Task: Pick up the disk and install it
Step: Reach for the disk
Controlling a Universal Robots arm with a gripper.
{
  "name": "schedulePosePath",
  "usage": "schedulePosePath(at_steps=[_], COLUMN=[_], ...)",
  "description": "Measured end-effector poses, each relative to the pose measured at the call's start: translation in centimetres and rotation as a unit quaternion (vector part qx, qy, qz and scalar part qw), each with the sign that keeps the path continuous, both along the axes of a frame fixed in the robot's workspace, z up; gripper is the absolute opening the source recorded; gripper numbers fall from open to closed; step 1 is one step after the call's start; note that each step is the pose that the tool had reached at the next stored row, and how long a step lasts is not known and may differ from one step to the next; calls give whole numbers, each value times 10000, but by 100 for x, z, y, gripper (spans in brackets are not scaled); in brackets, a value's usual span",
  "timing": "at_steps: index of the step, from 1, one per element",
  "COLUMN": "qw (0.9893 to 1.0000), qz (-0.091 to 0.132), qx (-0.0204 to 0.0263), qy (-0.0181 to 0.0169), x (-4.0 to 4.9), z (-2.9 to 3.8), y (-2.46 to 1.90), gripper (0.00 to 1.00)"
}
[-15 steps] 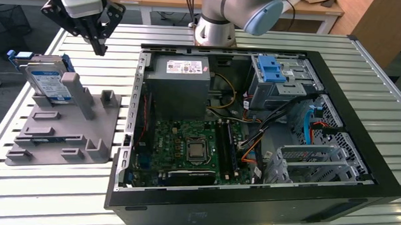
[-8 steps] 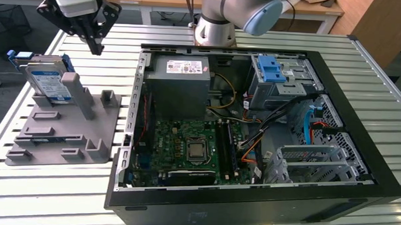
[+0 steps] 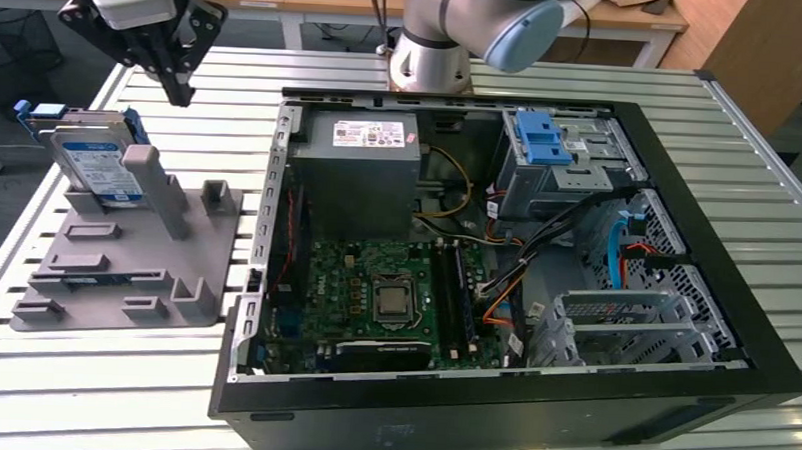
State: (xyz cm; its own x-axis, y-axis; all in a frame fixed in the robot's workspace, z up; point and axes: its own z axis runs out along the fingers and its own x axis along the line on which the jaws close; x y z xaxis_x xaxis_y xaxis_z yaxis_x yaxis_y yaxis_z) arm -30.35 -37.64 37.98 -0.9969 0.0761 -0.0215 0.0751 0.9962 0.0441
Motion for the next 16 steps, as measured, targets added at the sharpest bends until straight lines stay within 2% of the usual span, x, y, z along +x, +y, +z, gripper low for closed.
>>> schedulePosePath(at_steps=[6, 16], qw=[10000, 10000], qz=[0, -1], qx=[0, 0], qy=[0, 0], x=[-157, -182], z=[-5, -5], y=[70, 73], gripper=[11, 11])
